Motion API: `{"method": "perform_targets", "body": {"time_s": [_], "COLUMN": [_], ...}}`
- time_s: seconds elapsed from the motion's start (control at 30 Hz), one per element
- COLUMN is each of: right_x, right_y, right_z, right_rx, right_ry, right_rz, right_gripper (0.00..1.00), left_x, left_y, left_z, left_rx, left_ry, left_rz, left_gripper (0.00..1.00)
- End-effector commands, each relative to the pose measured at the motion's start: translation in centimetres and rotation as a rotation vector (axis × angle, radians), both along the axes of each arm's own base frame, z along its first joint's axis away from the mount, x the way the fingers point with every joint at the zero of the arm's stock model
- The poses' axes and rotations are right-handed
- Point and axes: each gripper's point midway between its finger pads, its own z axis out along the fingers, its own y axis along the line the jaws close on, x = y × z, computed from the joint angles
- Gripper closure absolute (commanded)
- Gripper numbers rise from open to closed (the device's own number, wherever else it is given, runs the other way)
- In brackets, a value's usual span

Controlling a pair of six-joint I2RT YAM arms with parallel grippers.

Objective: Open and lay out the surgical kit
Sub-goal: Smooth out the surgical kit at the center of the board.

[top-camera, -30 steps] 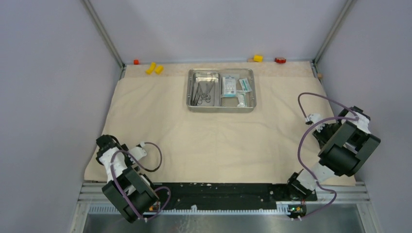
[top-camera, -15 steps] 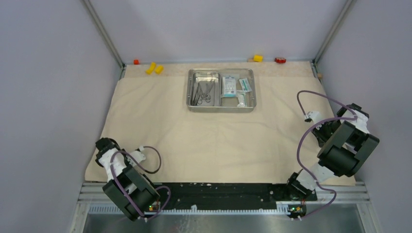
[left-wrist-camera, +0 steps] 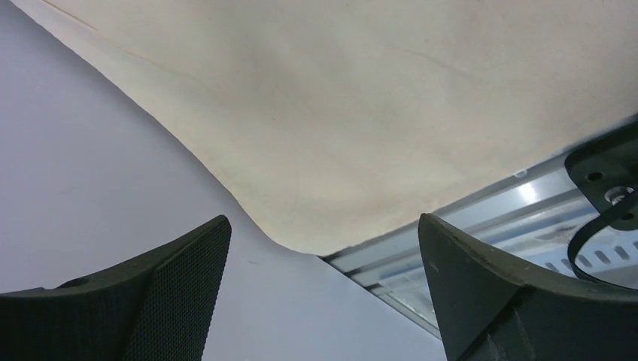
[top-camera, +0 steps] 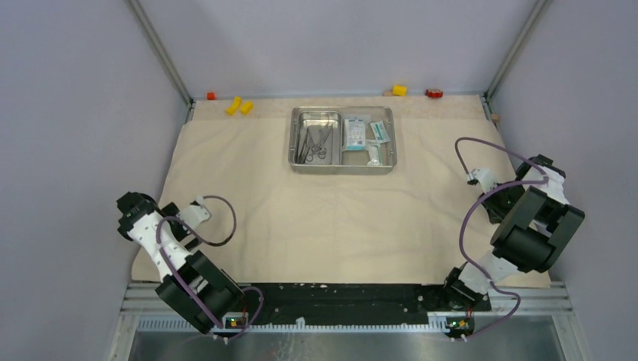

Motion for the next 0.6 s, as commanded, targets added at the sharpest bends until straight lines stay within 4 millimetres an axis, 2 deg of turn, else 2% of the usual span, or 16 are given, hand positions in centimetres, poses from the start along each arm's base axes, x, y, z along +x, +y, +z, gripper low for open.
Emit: {"method": "perform_targets", "body": {"time_s": [0.0, 0.13, 0.27, 0.4, 0.57], "right_x": [1.5, 1.6, 1.3, 0.8, 0.8], "right_y": [0.0, 0.1, 0.3, 0.2, 0.0], "right_z": [0.7, 0.4, -0.1, -0.5, -0.5], "right_rx": [0.001, 0.005, 0.011, 0.003, -0.009], "right_ry": [-0.041, -0.032, -0.017, -0.002, 0.000], "right_rz": [-0.004, -0.009, -0.015, -0.018, -0.022], "right_gripper": [0.75, 0.76, 0.76, 0.77, 0.77], "left_x": [1.5, 2.1, 1.7, 0.3, -2.6], "left_y": [-0.2, 3.2, 5.7, 7.4, 8.7], "left_z": [-0.4, -1.8, -3.2, -4.5, -6.3], "left_rx": [-0.083, -0.032, 0.018, 0.074, 0.113], "left_ry": [-0.044, -0.025, 0.004, 0.060, 0.170], "left_rz": [0.017, 0.070, 0.083, 0.051, 0.045], "left_gripper": [0.01, 0.01, 0.01, 0.01, 0.01]}}
